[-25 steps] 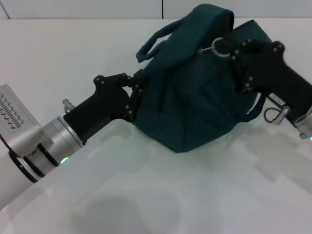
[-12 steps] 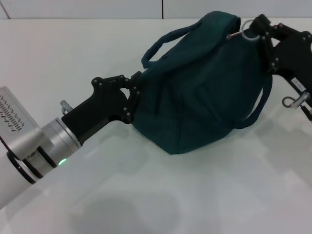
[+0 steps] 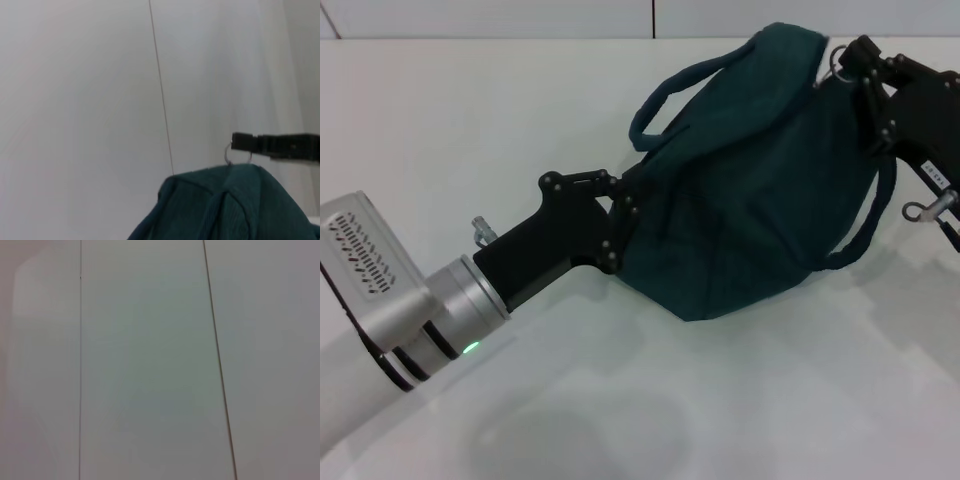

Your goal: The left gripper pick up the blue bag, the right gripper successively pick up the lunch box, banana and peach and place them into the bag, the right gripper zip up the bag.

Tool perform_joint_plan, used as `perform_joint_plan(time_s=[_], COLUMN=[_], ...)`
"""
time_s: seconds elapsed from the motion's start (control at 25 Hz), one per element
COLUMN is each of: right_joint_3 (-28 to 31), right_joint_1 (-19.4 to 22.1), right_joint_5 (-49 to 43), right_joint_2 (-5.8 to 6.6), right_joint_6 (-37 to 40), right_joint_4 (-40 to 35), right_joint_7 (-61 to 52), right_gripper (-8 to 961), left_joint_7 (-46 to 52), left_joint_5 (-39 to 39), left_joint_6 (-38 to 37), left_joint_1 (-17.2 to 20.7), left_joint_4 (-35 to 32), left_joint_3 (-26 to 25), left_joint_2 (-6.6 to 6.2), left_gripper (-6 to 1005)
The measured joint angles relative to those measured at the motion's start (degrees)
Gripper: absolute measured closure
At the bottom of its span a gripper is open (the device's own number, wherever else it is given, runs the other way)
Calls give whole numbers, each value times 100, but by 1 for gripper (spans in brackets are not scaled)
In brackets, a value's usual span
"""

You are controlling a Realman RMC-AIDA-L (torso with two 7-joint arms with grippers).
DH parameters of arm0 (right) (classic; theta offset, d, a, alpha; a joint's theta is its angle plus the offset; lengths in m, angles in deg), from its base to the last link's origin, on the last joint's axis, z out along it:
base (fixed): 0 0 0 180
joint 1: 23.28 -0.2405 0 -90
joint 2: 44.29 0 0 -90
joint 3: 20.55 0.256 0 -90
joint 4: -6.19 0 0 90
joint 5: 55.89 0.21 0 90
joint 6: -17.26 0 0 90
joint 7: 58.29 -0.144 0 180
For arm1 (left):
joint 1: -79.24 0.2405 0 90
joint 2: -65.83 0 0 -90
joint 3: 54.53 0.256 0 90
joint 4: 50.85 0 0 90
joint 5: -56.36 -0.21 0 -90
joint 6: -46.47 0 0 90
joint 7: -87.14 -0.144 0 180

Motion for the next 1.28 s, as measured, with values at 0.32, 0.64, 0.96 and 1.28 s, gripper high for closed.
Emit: perform_joint_plan(time_s=[0.32, 0.64, 0.96, 1.28], right_joint_3=[-16, -22, -22, -26], right_joint_1=[0, 30, 41, 19], right_joint_5=[0, 6, 3, 8], right_joint_2=[0, 0, 0, 0], right_joint_6=[-7, -5, -8, -5], right_joint_4=[8, 11, 54, 64], right_joint_7=[0, 0, -26, -55], right_gripper=[941, 941, 940, 940], left_joint_7=[238, 1192, 2103, 2656], left_joint_5=[370, 480, -391, -592], left_joint_6=[-63, -338, -509, -468], left_joint_1=[127, 25, -638, -1325], left_joint_4=[-229, -200, -181, 267], left_joint_3=[-117, -259, -219, -216], left_joint_2=[12, -43, -231, -256], left_gripper=[774, 526, 305, 126])
